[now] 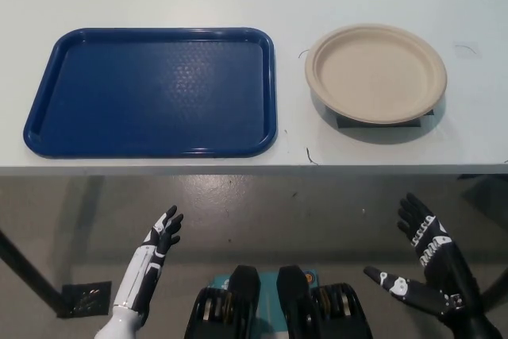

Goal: Use the right hand to pick up a plate from a leveled surface and place it into a tray on the left side

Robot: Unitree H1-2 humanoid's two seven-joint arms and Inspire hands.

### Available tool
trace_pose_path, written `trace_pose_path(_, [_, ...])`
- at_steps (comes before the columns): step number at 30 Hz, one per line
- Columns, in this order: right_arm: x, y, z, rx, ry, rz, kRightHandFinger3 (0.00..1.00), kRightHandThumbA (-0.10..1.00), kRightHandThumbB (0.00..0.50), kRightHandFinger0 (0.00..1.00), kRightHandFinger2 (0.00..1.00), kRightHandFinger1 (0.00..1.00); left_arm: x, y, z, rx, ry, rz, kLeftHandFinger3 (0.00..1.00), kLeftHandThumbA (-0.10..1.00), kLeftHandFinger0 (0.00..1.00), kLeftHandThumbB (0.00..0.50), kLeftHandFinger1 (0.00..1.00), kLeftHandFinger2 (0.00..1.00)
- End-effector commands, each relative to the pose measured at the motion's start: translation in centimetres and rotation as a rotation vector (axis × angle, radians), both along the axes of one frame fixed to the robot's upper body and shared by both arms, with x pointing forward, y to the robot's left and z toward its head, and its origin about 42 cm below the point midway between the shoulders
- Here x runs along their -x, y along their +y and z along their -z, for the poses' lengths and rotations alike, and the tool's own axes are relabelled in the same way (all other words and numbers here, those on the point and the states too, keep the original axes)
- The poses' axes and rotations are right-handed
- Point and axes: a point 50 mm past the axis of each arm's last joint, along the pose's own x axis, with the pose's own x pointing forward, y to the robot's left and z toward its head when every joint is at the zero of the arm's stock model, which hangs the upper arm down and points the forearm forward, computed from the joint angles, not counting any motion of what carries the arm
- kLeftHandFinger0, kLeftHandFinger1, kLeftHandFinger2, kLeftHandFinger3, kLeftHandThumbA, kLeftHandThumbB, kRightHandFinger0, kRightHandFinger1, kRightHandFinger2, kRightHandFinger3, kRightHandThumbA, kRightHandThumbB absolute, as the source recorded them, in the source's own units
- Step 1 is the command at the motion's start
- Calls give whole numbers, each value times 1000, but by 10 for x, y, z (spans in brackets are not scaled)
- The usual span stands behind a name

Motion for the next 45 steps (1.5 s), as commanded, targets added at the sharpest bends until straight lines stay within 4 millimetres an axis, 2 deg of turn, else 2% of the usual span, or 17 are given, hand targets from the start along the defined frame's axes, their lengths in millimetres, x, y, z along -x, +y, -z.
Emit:
trace_pose_path(1, [-5,6,-62,-802,102,-290,1000,1000,390,1000,1000,1000,-8,-2,-18,-34,-137,56,1000,1000,1000,154,1000,1000])
trace_pose_path(9, [-17,5,-74,-936,111,-333,1000,1000,368,1000,1000,1000,-7,-5,-18,-29,-130,62,1000,1000,1000,155,1000,1000])
trace_pose_path(14, [-24,6,-78,-1005,140,-321,1000,1000,382,1000,1000,1000,-8,-5,-17,-32,-133,58,1000,1000,1000,149,1000,1000])
trace_pose_path(18, [-29,6,-76,-1039,150,-334,1000,1000,372,1000,1000,1000,-9,-4,-18,-33,-138,57,1000,1000,1000,157,1000,1000])
trace_pose_path(37, [-29,6,-77,-1066,178,-316,1000,1000,349,1000,1000,1000,-7,-5,-18,-30,-130,60,1000,1000,1000,141,1000,1000])
trace_pose_path(45, [-37,6,-79,-1089,191,-305,1000,1000,338,1000,1000,1000,-10,-5,-21,-53,-130,61,1000,1000,1000,138,1000,1000])
